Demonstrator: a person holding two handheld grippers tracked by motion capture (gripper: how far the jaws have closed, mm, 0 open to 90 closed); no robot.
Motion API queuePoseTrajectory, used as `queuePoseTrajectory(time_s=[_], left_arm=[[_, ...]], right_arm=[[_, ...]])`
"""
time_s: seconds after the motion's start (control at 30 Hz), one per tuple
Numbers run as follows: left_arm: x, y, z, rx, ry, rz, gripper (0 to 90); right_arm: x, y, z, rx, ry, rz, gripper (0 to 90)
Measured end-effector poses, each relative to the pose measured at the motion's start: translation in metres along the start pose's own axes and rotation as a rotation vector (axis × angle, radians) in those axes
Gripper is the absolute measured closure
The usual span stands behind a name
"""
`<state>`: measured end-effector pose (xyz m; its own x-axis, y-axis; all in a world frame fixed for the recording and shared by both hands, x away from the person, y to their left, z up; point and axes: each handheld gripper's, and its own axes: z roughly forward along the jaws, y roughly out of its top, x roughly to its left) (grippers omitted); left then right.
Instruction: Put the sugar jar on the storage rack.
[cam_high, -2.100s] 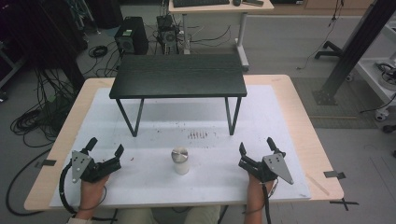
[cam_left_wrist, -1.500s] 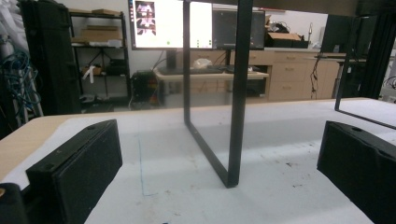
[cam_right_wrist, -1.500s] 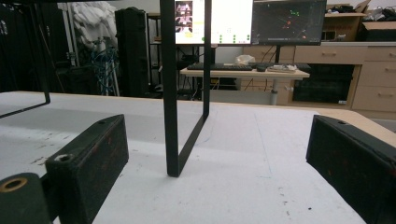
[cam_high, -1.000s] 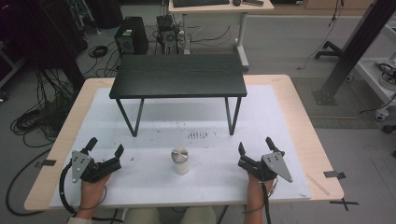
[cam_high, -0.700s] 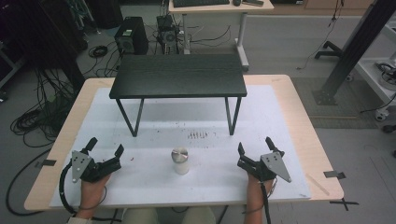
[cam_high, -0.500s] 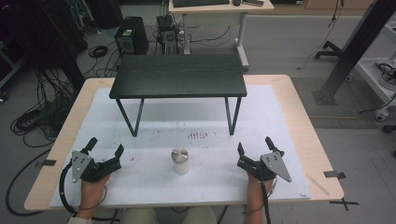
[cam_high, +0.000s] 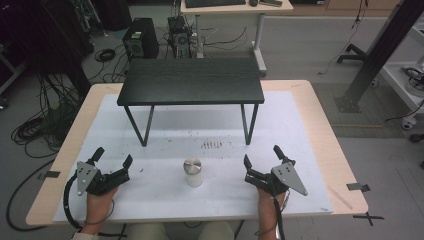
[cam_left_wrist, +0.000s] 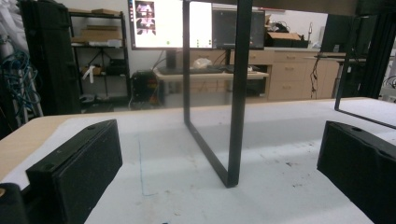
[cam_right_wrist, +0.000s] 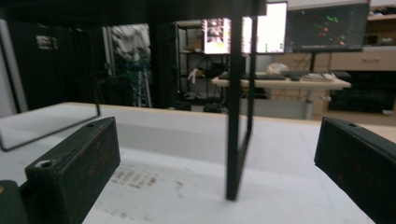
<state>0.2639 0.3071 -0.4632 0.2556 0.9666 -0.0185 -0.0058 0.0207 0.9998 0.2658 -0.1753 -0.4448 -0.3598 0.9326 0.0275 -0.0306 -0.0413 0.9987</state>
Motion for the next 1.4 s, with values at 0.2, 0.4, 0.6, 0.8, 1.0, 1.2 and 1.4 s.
queuePoseTrajectory(time_s=[0.2, 0.4, 0.6, 0.8, 1.0, 1.2, 1.4], left_arm=[[0.000, 0.000, 0.000, 0.000, 0.000, 0.000, 0.2], [0.000, 0.000, 0.000, 0.001, -0.001, 0.000, 0.2], [0.000, 0.000, 0.000, -0.001, -0.002, 0.000, 0.2], [0.000, 0.000, 0.000, -0.001, -0.003, 0.000, 0.3], [0.000, 0.000, 0.000, 0.000, -0.004, 0.000, 0.3], [0.000, 0.000, 0.000, -0.001, -0.004, 0.000, 0.3], [0.000, 0.000, 0.000, -0.001, -0.004, 0.001, 0.3]], right_arm=[[0.022, 0.015, 0.002, -0.052, 0.086, 0.000, 0.0], [0.044, 0.028, 0.003, -0.079, 0.166, -0.005, 0.0], [0.064, 0.035, 0.004, -0.087, 0.236, 0.000, 0.1], [0.083, 0.036, 0.008, -0.088, 0.298, 0.006, 0.1], [0.100, 0.028, 0.015, -0.065, 0.362, 0.005, 0.5], [0.114, 0.015, 0.025, -0.040, 0.418, 0.009, 1.4], [0.122, 0.005, 0.032, -0.022, 0.436, 0.000, 1.8]])
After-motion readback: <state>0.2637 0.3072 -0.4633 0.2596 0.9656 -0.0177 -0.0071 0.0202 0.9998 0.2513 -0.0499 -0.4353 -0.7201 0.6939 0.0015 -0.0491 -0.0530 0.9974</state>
